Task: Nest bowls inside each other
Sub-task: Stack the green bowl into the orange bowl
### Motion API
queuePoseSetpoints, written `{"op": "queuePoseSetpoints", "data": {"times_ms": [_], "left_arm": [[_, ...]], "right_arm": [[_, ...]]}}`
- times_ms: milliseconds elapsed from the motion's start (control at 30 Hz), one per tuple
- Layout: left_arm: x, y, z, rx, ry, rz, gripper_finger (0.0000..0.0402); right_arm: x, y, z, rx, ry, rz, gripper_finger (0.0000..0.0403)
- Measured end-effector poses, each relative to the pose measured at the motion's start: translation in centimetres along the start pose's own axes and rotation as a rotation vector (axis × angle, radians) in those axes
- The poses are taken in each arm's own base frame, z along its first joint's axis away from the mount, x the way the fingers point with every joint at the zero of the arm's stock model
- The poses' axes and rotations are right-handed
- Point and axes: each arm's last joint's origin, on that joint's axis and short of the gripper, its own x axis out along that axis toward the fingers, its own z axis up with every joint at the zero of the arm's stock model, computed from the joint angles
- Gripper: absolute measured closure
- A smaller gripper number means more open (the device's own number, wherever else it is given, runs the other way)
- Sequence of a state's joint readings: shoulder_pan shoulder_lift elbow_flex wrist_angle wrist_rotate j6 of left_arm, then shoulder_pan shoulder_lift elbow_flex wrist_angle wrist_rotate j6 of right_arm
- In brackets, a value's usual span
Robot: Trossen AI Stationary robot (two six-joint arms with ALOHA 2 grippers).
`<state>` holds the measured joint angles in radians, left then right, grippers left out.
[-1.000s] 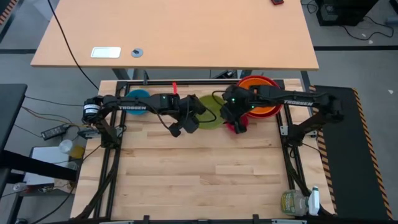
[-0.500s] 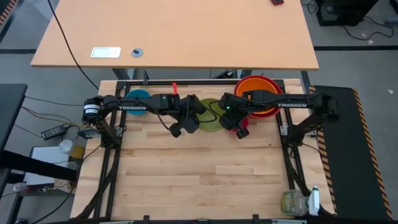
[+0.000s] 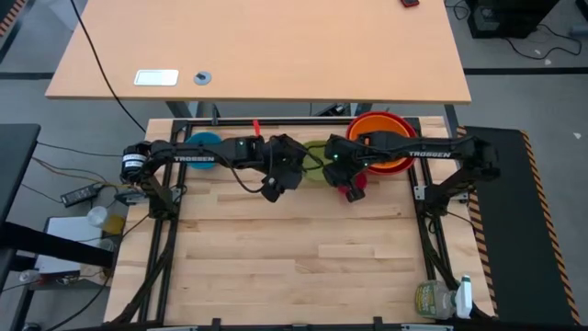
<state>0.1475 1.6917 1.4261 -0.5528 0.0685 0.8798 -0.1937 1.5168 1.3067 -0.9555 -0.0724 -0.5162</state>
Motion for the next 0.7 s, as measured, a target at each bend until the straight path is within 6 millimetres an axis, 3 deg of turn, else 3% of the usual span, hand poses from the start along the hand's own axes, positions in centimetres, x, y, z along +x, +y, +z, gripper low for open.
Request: {"op": "queuePoseSetpoints", "data": {"times_ms": [300,500,700], "left_arm": [[-0.4,1.3,-1.0,-0.294,0.03,0.105,0.0123],[-1.0,2.1,-2.1,-0.617,0.056,0.156,0.0123],[-1.1,2.7,-3.5,-0.799,0.092,0.178,0.0123]], "right_arm": [[-3.4,-1.0,-1.7,0.126,0.048,-0.253,0.0362],[-5.9,-2.1,-4.8,0.376,0.153,-0.406,0.0362],[-4.8,-3.0,-8.3,0.619,0.28,-0.384,0.0362]]}}
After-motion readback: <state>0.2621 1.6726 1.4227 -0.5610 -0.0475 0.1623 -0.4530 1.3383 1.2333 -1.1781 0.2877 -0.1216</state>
